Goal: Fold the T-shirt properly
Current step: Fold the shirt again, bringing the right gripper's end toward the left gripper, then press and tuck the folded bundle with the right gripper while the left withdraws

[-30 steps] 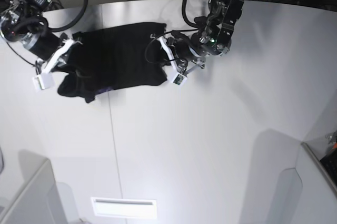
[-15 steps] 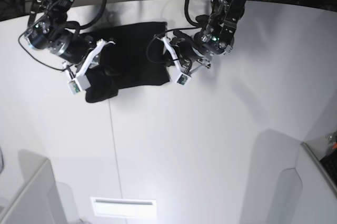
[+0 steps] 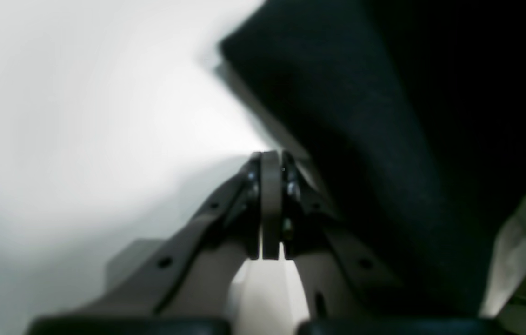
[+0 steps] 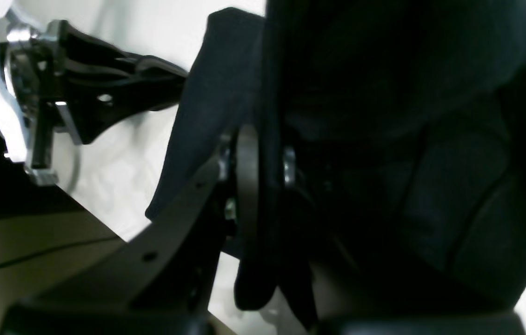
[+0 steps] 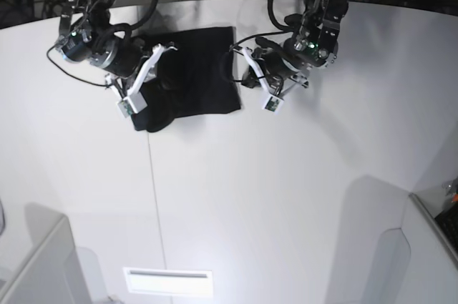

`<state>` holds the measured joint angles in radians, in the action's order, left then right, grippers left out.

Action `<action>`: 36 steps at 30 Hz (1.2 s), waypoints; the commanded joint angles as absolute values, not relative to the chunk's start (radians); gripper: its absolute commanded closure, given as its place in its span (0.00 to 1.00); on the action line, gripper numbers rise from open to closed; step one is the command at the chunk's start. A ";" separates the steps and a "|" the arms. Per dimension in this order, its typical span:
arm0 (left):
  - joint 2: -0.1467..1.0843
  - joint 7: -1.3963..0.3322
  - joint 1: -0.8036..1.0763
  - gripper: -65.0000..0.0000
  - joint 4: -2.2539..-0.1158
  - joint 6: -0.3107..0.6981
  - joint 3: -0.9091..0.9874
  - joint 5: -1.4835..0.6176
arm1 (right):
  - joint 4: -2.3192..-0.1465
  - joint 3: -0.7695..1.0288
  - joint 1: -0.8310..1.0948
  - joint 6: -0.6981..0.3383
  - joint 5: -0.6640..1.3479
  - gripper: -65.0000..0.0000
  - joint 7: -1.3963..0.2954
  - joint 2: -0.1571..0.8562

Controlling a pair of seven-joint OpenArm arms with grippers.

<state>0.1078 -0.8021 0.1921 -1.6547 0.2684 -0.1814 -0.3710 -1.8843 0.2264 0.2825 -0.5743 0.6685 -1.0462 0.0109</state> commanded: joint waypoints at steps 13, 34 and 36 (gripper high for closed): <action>0.131 -0.970 0.234 1.00 -1.827 0.277 -0.004 -0.378 | -1.837 0.122 0.272 -0.371 0.688 1.00 -0.974 0.012; 0.320 -0.972 0.389 1.00 -1.794 0.278 0.545 -0.728 | -1.897 -0.111 0.277 -0.329 0.490 0.61 -0.964 0.030; 0.320 -0.972 0.386 1.00 -1.767 0.278 0.561 -0.728 | -1.923 -0.147 0.277 -0.303 0.453 0.61 -0.964 0.030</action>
<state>0.3077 -0.9848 0.3882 -1.7504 0.2726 0.5552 -0.7113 -1.9018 -0.1497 0.2832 -0.2974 0.4366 -0.9825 0.0296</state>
